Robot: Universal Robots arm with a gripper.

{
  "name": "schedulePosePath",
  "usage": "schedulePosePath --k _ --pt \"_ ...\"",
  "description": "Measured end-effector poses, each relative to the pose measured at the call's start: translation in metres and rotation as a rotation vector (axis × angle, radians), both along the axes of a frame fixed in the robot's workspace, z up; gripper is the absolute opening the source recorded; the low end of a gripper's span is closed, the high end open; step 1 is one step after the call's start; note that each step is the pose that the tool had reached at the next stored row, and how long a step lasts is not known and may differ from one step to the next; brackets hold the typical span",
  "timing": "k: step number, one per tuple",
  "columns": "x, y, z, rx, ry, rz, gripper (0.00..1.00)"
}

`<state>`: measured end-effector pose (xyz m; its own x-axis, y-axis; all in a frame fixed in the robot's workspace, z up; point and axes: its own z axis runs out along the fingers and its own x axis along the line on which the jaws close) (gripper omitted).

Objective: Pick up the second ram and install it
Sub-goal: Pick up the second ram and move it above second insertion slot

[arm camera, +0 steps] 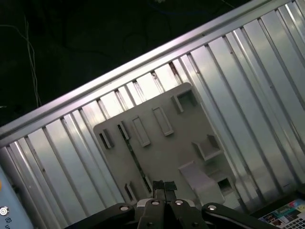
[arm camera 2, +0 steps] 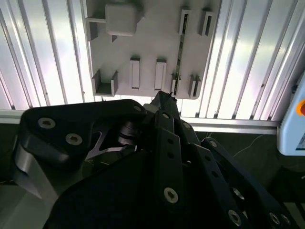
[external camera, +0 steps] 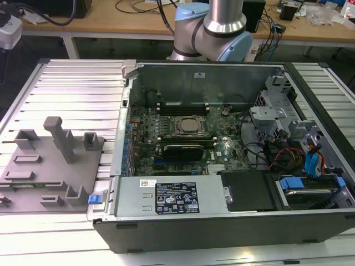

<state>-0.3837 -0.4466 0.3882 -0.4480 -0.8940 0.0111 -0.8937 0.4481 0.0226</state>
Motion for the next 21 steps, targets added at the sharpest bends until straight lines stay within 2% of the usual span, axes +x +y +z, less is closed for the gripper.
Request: schedulePosePath --k 3,11,14,21 --pt "0.0000 -0.0001 0.0000 -0.0103 -0.0001 0.017 0.11" --pt "0.0000 0.0000 0.0000 -0.0246 -0.0001 0.068 0.11" --pt "0.0000 0.0000 0.0000 -0.0322 -0.0004 0.101 0.11" --pt "0.0000 0.0000 0.0000 -0.0398 -0.0008 0.150 0.11"
